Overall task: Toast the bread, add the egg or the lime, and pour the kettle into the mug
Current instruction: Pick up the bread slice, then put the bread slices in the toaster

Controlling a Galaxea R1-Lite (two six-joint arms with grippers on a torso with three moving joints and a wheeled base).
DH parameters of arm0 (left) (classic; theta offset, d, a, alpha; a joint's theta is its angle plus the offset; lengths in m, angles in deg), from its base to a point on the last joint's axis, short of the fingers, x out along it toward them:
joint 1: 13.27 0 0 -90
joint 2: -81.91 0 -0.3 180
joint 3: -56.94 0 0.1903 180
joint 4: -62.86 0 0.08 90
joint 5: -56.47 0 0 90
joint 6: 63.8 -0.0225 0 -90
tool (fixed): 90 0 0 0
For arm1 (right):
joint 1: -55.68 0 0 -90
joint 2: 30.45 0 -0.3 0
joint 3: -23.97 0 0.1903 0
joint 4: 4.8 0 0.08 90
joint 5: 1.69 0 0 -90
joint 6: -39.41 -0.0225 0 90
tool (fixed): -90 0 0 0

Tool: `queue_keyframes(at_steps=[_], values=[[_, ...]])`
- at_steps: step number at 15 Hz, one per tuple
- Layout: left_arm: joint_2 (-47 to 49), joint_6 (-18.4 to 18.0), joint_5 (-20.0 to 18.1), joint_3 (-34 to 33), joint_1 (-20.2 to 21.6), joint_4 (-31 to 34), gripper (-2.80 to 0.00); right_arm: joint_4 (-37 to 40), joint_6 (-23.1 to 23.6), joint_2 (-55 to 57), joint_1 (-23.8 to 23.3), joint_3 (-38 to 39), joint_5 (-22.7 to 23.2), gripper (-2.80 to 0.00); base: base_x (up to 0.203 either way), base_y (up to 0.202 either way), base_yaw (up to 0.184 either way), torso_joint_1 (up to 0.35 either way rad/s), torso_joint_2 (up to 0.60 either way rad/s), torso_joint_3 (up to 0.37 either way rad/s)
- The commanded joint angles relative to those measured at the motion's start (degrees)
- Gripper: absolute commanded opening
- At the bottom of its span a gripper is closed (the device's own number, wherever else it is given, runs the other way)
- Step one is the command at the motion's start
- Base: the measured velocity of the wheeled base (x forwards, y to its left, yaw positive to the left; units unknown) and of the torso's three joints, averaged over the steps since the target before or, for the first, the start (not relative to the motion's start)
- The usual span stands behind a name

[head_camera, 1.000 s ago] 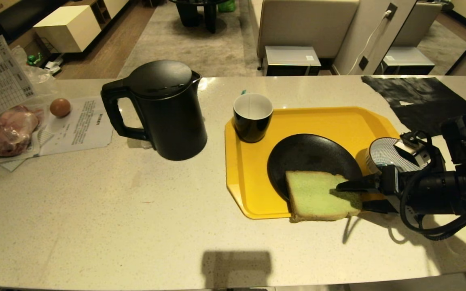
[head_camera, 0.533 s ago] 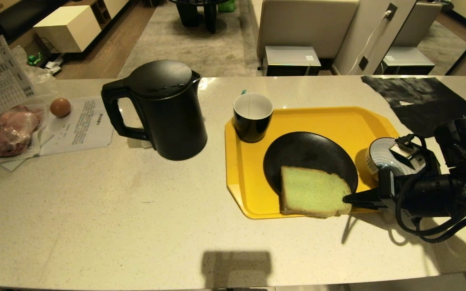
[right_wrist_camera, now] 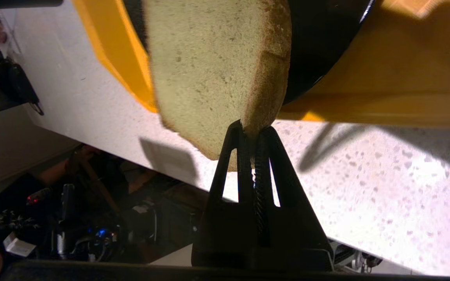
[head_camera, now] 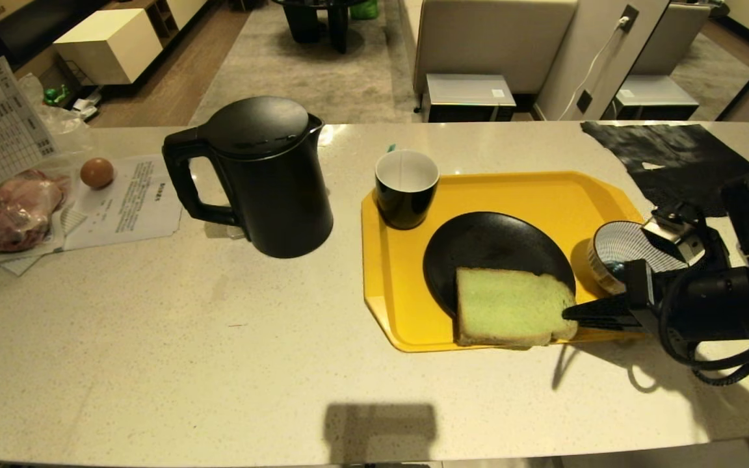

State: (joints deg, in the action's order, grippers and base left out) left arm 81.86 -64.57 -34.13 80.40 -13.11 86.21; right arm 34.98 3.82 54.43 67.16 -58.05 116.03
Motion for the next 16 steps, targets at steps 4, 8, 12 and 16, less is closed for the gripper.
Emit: queue_keyframes(at_steps=[4,8,12,16], values=[[0.0,0.0,0.0,0.0,0.0,-0.1,-2.80,9.9,0.2,-8.4,0.0,-6.6,0.2,-2.80,0.000,0.000,0.000,0.000,0.00,0.000],[0.0,0.0,0.0,0.0,0.0,0.0,-2.80,10.7,-1.0,-15.4,0.0,-9.3,0.8,-2.80,0.000,0.000,0.000,0.000,0.00,0.000],[0.0,0.0,0.0,0.0,0.0,-0.1,-2.80,10.7,-4.8,-21.8,0.0,-17.1,0.9,-2.80,0.000,0.000,0.000,0.000,0.00,0.000],[0.0,0.0,0.0,0.0,0.0,0.0,-2.80,10.5,6.0,-23.7,0.0,-18.5,-2.6,-2.80,0.000,0.000,0.000,0.000,0.00,0.000]])
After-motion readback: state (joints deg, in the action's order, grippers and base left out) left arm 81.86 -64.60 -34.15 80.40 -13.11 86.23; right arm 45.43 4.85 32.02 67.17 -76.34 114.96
